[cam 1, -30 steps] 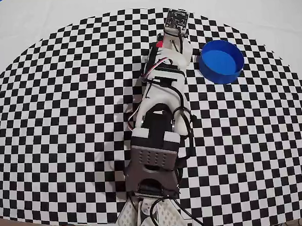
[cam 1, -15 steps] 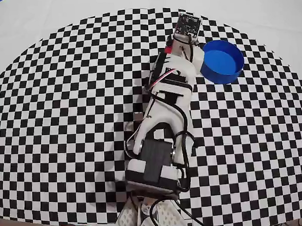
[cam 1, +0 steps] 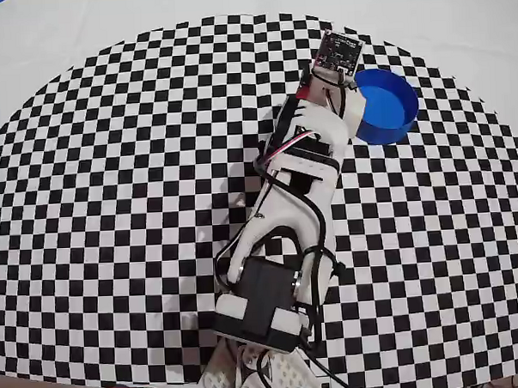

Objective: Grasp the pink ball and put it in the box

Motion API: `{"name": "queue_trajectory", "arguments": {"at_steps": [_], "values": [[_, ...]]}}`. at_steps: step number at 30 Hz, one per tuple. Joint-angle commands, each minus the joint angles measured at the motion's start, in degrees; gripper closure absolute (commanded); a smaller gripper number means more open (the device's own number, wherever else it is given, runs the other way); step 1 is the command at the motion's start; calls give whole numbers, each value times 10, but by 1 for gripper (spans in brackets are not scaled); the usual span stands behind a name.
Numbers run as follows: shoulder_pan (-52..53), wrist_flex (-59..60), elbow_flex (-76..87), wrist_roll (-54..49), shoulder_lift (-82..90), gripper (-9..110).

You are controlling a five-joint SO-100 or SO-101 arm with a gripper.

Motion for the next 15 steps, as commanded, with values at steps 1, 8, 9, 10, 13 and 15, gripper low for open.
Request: {"name": "queue_trajectory", "arguments": {"at_steps": [1, 8, 9, 10, 13, 15], "values": [[13, 1, -4, -4, 37, 101], [35, 1, -4, -5, 35, 101], [39, 1, -4, -5, 34, 101], [42, 1, -4, -5, 34, 101], [54, -2, -4, -5, 33, 101], [61, -2, -6, -5, 31, 101]]}}
